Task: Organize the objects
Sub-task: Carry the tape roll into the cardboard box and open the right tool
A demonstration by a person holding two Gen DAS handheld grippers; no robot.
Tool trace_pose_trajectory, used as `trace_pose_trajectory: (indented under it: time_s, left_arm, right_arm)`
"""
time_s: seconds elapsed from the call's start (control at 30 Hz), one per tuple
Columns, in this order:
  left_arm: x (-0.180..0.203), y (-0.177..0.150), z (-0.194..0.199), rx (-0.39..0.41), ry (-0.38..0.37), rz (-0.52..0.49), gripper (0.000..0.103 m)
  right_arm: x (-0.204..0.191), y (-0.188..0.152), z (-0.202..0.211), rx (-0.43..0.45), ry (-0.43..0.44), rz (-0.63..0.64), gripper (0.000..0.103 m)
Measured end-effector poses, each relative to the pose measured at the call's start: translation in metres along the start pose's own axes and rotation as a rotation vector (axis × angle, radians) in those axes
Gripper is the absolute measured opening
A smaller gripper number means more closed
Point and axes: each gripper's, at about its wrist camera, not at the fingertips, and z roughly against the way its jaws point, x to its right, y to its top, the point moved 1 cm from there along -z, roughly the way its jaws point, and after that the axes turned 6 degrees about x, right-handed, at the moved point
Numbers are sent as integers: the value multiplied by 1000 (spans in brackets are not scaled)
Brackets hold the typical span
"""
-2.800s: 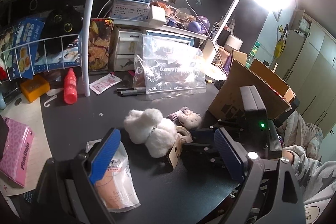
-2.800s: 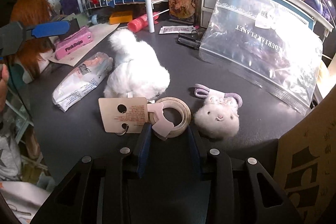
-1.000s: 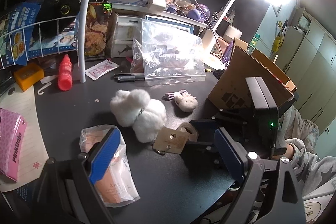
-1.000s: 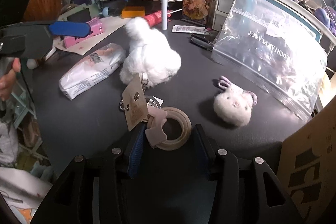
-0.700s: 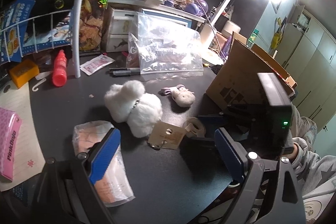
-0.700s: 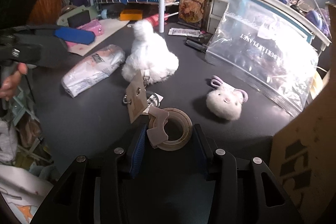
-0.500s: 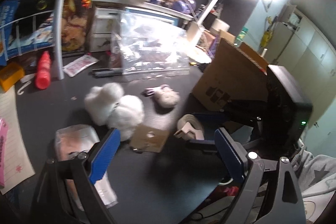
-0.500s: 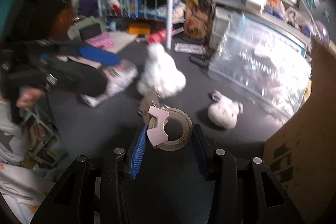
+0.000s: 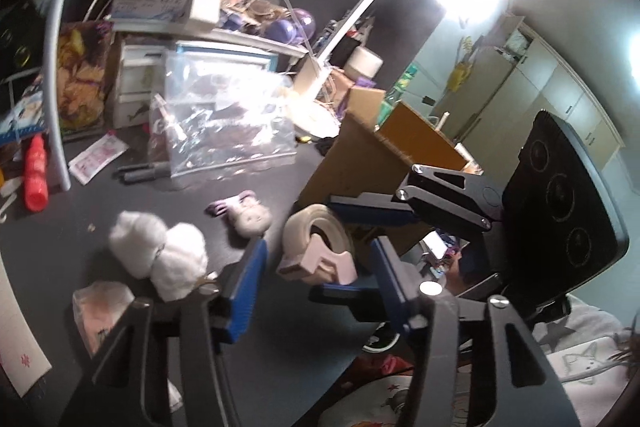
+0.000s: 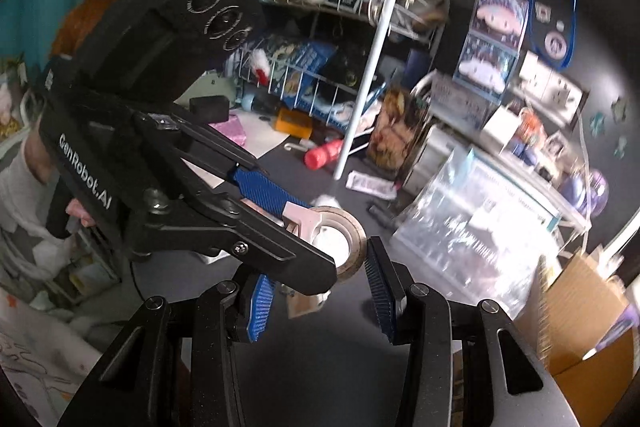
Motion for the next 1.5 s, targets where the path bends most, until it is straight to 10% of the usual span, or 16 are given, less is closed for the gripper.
trace_pose_trajectory:
  time_s: [0.7, 1.4, 1.5]
  left_arm:
    - [85, 93, -89, -132, -74, -195, 30]
    - [144, 106, -208, -313, -116, -263, 28]
    - [145, 105, -212, -325, -97, -268, 46]
  right_arm:
    - [89, -4, 69, 29, -230, -65, 39]
    - [169, -66, 100, -159, -334, -245, 39]
    - [171, -69, 100, -178, -341, -252, 42]
